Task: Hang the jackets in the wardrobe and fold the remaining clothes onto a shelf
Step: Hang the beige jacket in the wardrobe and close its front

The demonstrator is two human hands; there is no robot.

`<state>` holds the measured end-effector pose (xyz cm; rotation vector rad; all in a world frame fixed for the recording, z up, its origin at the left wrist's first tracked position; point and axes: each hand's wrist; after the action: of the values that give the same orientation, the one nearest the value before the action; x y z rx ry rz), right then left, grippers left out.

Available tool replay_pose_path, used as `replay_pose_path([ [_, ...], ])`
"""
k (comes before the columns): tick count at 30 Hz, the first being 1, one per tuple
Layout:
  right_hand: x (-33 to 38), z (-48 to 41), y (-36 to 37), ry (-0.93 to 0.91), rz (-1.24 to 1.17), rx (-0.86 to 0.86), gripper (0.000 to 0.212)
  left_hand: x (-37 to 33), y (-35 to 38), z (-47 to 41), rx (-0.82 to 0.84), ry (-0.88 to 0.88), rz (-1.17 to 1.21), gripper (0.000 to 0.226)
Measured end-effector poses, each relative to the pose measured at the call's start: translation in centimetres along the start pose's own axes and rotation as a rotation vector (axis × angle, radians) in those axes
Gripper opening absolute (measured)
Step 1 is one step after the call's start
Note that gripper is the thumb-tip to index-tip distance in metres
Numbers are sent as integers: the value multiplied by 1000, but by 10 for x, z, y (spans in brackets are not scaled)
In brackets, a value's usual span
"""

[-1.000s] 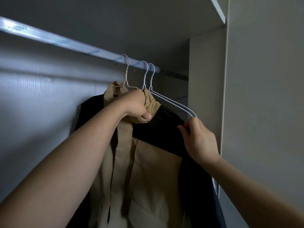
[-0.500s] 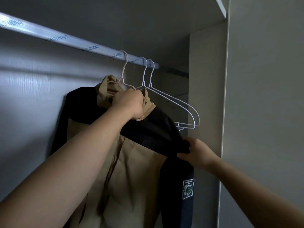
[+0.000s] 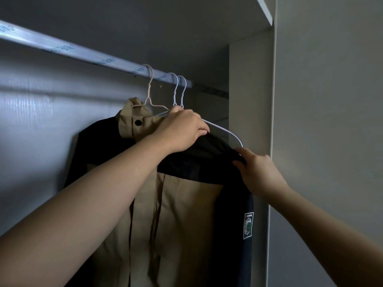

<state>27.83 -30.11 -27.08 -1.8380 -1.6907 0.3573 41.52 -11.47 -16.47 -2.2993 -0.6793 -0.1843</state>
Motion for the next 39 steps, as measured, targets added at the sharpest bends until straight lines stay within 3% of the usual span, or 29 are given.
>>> replay_pose_path([
  [6,2,-11,-6,84,-59,129,14,2,12,1,-90,-43,66,13],
  [11,18,-12,-2,171,-198,126,24,5,17,6,-127,-23,89,12],
  [15,48,-16,2,6,-262,16,32,10,10,10,-227,-7,240,22],
  [19,71,-23,13,-90,110,-84,41,33,-5,31,-520,-57,266,14],
  [23,114,-31,23,-279,250,-223,51,68,-13,64,-697,-178,180,20],
  [26,152,-39,33,-528,237,-325,38,104,-18,91,-770,-353,169,25],
  [28,178,-46,41,-730,209,-374,30,134,-20,111,-742,-608,158,26],
  [31,222,-63,53,-891,220,-354,25,179,-16,140,-439,-1025,161,34],
  [33,250,-80,59,-814,232,-318,23,196,-12,158,-246,-1032,252,35],
  [36,279,-106,61,-587,320,-213,27,207,-11,177,-303,-966,430,25],
  [39,289,-128,66,-540,481,-125,31,218,-12,189,-314,-896,477,22],
])
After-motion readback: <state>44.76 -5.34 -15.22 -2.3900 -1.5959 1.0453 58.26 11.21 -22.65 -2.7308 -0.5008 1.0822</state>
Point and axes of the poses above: each hand's wrist, its own z-axis away from the middle knuckle, its own y-axis out of the palm, x = y × z, and after that the axes turned 2 degrees about z, right-handed
